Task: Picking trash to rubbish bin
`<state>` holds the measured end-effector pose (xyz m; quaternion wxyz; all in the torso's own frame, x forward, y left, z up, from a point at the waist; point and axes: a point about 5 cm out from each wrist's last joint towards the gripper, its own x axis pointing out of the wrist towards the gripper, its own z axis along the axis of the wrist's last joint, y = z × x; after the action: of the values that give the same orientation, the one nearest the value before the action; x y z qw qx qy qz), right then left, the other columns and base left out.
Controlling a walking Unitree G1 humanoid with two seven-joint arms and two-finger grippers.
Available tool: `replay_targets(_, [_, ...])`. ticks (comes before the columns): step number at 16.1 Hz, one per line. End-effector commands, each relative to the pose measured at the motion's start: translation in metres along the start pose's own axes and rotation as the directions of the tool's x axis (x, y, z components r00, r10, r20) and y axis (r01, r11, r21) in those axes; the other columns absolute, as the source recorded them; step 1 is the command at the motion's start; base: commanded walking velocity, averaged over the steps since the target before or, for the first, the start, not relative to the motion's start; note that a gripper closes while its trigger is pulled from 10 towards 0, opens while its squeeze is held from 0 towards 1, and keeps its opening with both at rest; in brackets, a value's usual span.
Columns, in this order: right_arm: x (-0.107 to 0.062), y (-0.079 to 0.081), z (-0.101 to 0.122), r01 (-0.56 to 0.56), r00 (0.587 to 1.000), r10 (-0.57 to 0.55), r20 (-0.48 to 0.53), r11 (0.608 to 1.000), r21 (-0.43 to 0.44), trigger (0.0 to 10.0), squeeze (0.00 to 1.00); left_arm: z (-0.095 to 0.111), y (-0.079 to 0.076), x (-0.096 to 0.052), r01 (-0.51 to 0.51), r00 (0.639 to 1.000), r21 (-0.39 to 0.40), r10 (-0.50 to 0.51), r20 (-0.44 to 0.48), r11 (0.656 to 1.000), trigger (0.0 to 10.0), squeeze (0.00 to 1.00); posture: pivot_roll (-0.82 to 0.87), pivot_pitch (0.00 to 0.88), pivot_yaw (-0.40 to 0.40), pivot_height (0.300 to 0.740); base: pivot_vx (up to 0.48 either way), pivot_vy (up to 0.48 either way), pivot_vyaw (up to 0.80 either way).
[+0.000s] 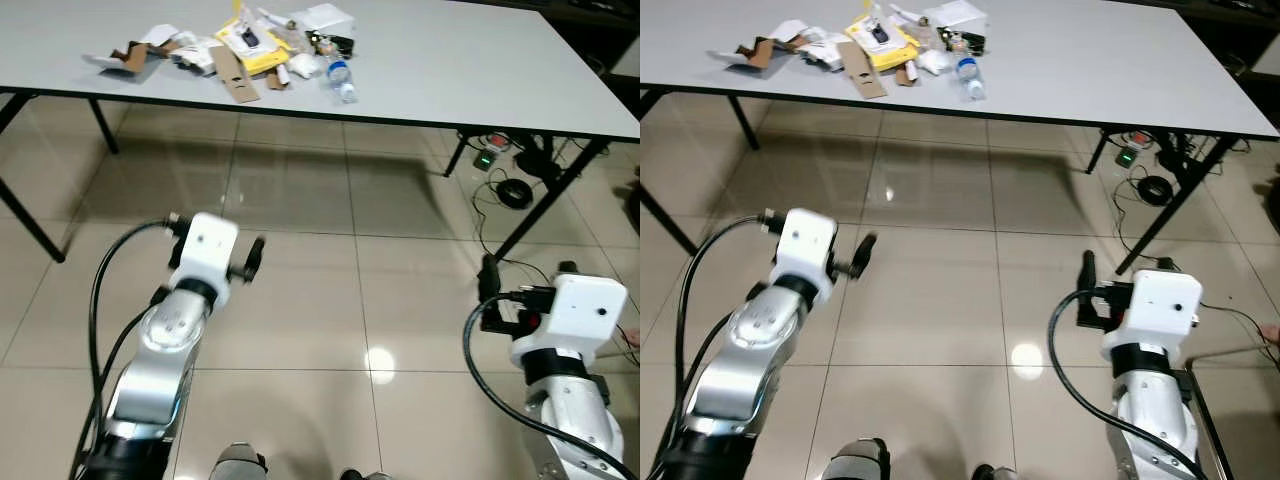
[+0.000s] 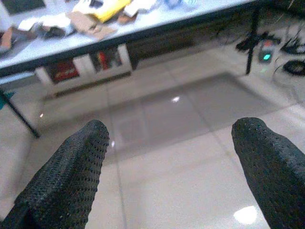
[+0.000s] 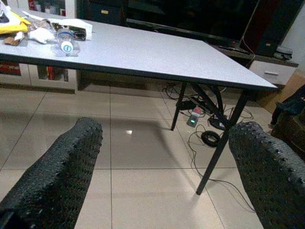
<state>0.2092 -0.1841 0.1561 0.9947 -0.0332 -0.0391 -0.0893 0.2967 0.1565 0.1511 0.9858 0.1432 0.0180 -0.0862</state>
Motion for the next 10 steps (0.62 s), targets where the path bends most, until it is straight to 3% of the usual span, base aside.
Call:
replay_targets(1, [0.000, -0.002, 0.004, 0.020, 1.000, -0.020, 0.011, 1.000, -0.002, 10.0, 0.00, -0.001, -0.002, 0.002, 0.003, 1.000, -0.032, -0.003, -0.009, 0.999, 10.0, 0.00, 0.22, 0.106, -0.069, 0.740, 0.000, 0.000, 0.00])
replay_targets(5, [0.003, 0.006, 0.009, -0.019, 0.999, 0.020, 0.034, 1.000, -0.013, 10.0, 0.00, 0.002, -0.013, 0.005, 0.041, 0.999, 0.016, -0.042, 0.019, 0.999, 10.0, 0.00, 0.21, 0.098, -0.082, 0.740, 0.000, 0.000, 0.00])
replay_targets(10, [0.013, 0.001, 0.007, 0.001, 0.999, 0.000, 0.042, 1.000, -0.022, 10.0, 0.00, -0.001, -0.012, 0.011, 0.011, 1.000, -0.018, -0.011, 0.008, 1.000, 10.0, 0.00, 0.22, 0.076, -0.080, 0.740, 0.000, 0.000, 0.80])
